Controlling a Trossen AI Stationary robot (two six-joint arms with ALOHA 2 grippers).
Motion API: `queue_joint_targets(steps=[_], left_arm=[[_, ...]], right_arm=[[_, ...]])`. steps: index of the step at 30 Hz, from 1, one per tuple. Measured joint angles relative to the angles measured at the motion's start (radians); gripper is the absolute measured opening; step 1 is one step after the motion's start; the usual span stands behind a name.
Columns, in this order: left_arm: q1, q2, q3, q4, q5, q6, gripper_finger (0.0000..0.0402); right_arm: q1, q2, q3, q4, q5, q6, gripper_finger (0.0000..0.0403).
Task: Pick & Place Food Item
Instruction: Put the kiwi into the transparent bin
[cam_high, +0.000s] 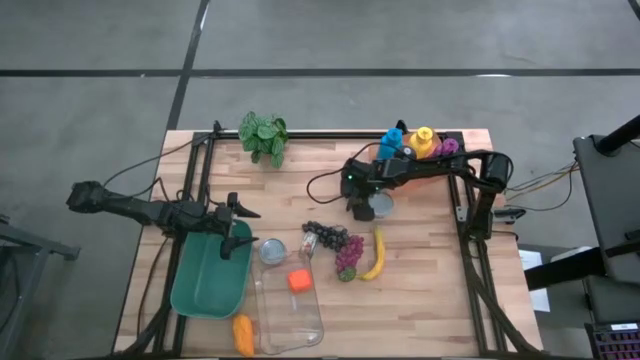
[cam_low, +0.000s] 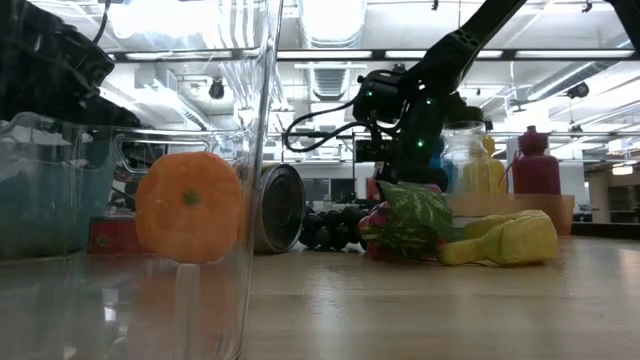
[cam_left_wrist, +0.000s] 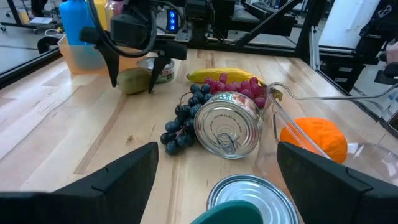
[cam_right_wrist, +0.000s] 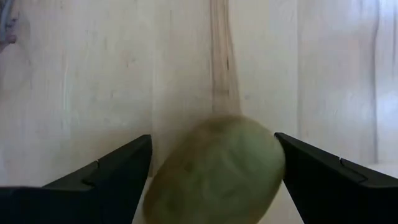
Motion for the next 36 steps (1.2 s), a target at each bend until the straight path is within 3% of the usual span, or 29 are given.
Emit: queue_joint_targets(steps=[13, 31, 36], left_arm=[[0.0, 0.0, 0.0, 0.0, 0.0, 0.0, 0.0336], [0.0, 0.0, 0.0, 0.0, 0.0, 0.0, 0.0336], [0.0, 0.0, 0.0, 0.0, 0.0, 0.0, 0.0336]], right_arm=[[0.001, -0.001, 0.0, -0.014, 0.003, 0.124, 0.0331], [0.001, -0.003, -0.002, -0.014, 0.004, 0.14, 0.0331], [0.001, -0.003, -0.002, -0.01, 0.02, 0.14, 0.0308]])
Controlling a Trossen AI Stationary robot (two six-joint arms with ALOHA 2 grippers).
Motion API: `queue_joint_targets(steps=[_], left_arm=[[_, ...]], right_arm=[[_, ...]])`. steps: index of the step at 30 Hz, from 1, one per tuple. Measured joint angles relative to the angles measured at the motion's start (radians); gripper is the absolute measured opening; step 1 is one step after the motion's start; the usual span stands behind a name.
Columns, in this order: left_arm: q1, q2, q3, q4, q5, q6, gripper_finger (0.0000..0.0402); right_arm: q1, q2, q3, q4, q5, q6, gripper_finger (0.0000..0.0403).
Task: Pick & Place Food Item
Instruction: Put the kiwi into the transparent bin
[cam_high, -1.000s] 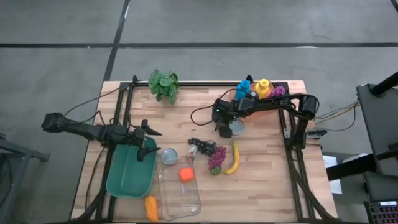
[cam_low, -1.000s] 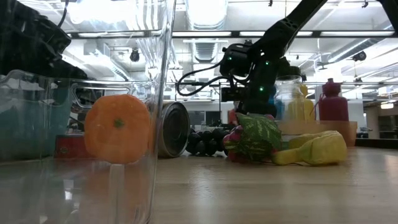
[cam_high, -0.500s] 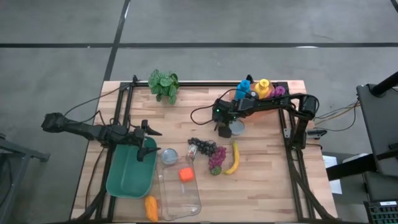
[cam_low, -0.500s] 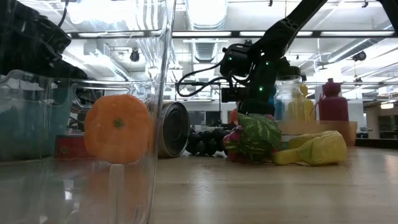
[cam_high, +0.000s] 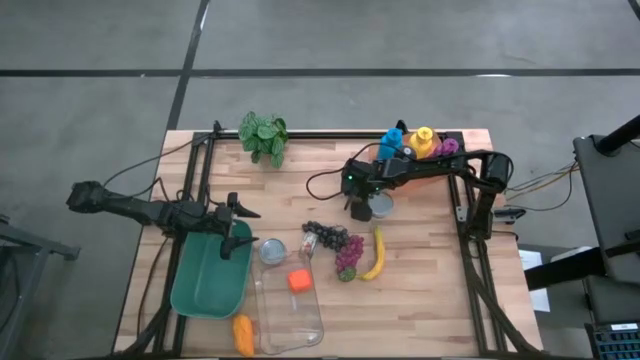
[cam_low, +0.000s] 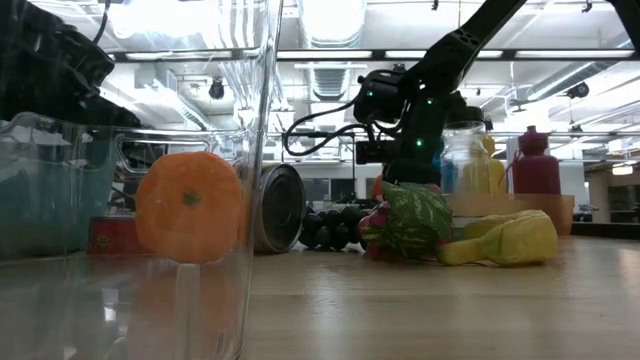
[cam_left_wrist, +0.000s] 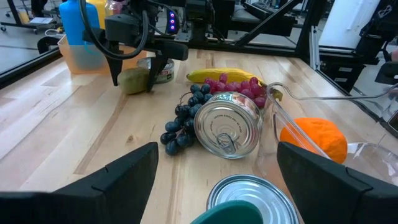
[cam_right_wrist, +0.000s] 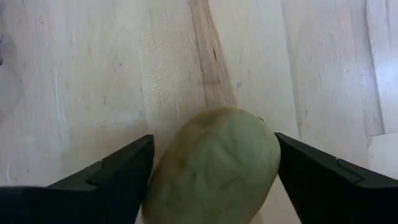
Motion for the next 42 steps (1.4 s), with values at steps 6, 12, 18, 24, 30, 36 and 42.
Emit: queue_joint_targets(steps=[6, 12, 18, 24, 30, 36, 42], left_arm=[[0.0, 0.0, 0.0, 0.0, 0.0, 0.0, 0.0336], [0.0, 0.0, 0.0, 0.0, 0.0, 0.0, 0.0336], [0.0, 0.0, 0.0, 0.0, 0.0, 0.0, 0.0336], [0.0, 0.0, 0.0, 0.0, 0.0, 0.0, 0.0336], [0.0, 0.0, 0.0, 0.0, 0.0, 0.0, 0.0336], [0.0, 0.0, 0.0, 0.0, 0.0, 0.0, 0.0336], [0.0, 0.0, 0.0, 0.0, 0.0, 0.0, 0.0336]], right_arm=[[0.0, 0.0, 0.0, 0.004, -0.001, 0.0, 0.0248], [0.0, 0.0, 0.0, 0.004, -0.001, 0.0, 0.0233], [0.0, 0.0, 0.0, 0.004, -0.001, 0.0, 0.023], [0.001, 0.0, 0.0, 0.006, -0.002, -0.007, 0.0229], [0.007, 0.0, 0.02, 0.016, -0.002, -0.006, 0.0229], [0.027, 0.0, 0.075, 0.022, -0.003, -0.032, 0.0228], [0.068, -0.009, 0.127, 0.033, -0.022, -0.043, 0.0228]])
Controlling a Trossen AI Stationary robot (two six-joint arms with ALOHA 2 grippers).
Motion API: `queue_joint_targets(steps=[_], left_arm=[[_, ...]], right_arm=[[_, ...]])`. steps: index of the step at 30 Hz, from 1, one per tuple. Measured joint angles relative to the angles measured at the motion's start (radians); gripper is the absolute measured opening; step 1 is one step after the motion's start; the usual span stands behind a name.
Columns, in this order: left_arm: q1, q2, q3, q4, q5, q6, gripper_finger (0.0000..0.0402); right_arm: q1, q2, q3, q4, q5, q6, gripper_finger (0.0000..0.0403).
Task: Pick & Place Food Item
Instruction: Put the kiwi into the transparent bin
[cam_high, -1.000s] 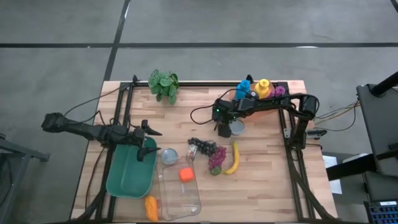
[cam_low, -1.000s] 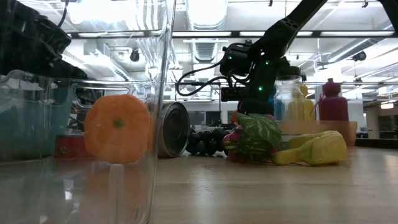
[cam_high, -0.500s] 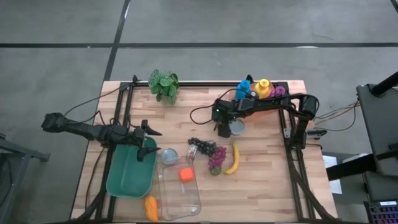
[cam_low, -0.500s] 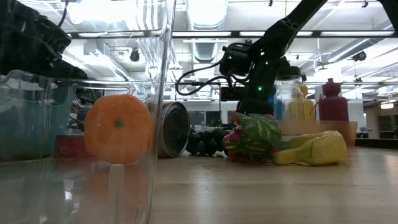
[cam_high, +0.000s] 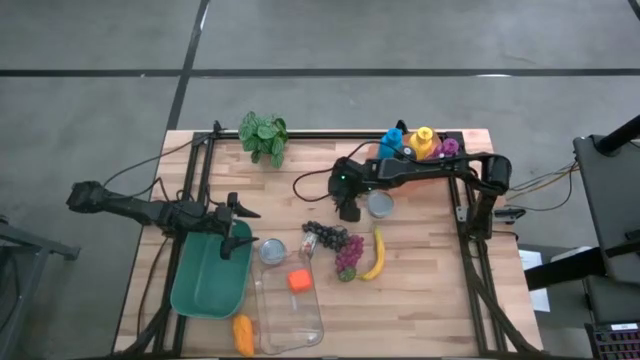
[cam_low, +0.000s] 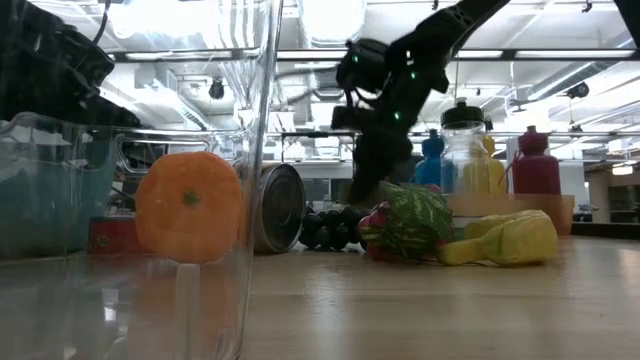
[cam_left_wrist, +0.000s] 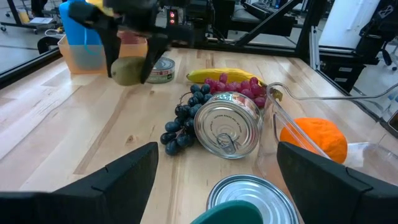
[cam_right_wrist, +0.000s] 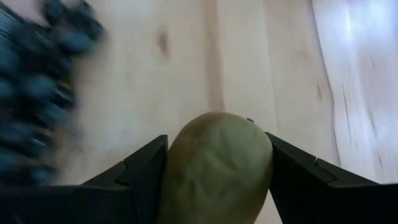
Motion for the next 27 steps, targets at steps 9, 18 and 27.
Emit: queue_joint_targets(steps=[9, 18, 27], left_arm=[[0.0, 0.0, 0.0, 0.0, 0.0, 0.0, 0.0336], [0.0, 0.0, 0.0, 0.0, 0.0, 0.0, 0.0336], [0.0, 0.0, 0.0, 0.0, 0.0, 0.0, 0.0336]], right_arm=[[0.093, -0.082, 0.013, 0.17, -0.135, -0.048, 0.0228], [0.192, -0.121, 0.008, 0.449, -0.217, -0.004, 0.0228], [0.321, -0.116, 0.008, 0.646, -0.243, 0.078, 0.0228]])
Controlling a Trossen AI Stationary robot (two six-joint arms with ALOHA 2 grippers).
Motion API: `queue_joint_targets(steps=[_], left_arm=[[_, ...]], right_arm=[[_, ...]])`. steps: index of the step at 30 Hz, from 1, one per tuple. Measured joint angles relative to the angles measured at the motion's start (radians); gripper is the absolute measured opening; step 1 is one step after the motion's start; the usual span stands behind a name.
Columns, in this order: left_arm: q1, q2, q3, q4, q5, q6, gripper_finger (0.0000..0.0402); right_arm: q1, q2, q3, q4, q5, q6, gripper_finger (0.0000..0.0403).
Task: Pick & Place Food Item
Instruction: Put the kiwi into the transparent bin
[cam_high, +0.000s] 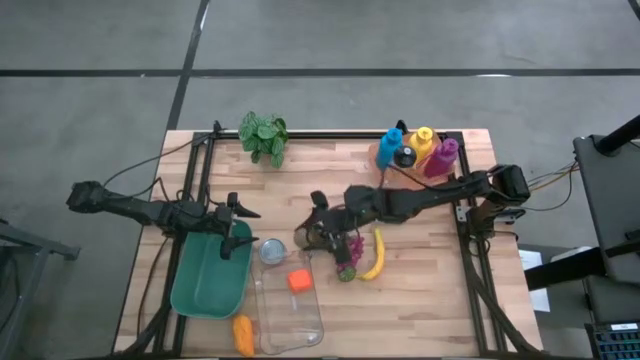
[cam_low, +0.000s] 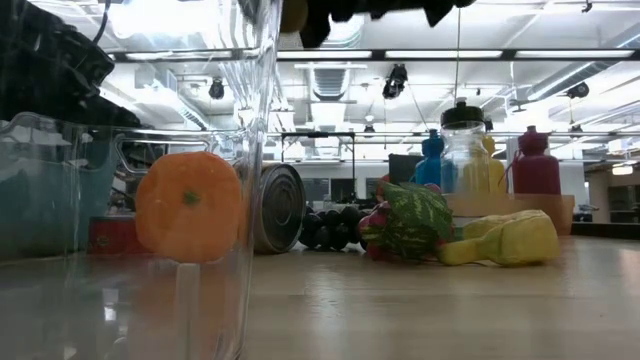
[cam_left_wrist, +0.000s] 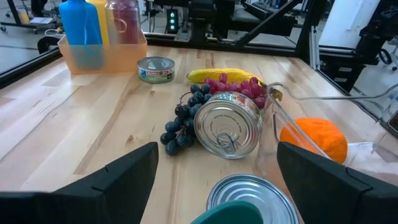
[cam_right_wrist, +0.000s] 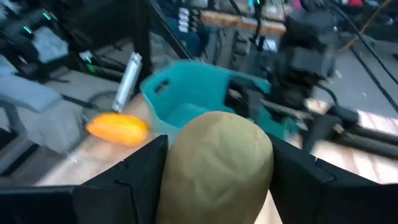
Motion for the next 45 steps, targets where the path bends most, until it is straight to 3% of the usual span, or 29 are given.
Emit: queue_joint_targets(steps=[11, 16, 20, 24, 34, 45], left_arm=[[0.0, 0.0, 0.0, 0.0, 0.0, 0.0, 0.0336], [0.0, 0.0, 0.0, 0.0, 0.0, 0.0, 0.0336], [0.0, 0.0, 0.0, 0.0, 0.0, 0.0, 0.0336], [0.0, 0.0, 0.0, 0.0, 0.0, 0.0, 0.0336], [0.0, 0.0, 0.0, 0.0, 0.0, 0.0, 0.0336], [0.0, 0.0, 0.0, 0.0, 0.0, 0.0, 0.0336]], right_arm=[[0.167, 0.067, 0.001, 0.149, 0.159, 0.015, 0.0228], [0.196, 0.135, 0.04, 0.221, 0.257, 0.164, 0.0228], [0.198, 0.213, 0.107, 0.206, 0.337, 0.285, 0.0228], [0.2, 0.315, 0.184, 0.133, 0.396, 0.291, 0.0228], [0.202, 0.46, 0.403, -0.197, 0.39, 0.247, 0.0228], [0.202, 0.513, 0.479, -0.287, 0.254, 0.278, 0.0228]])
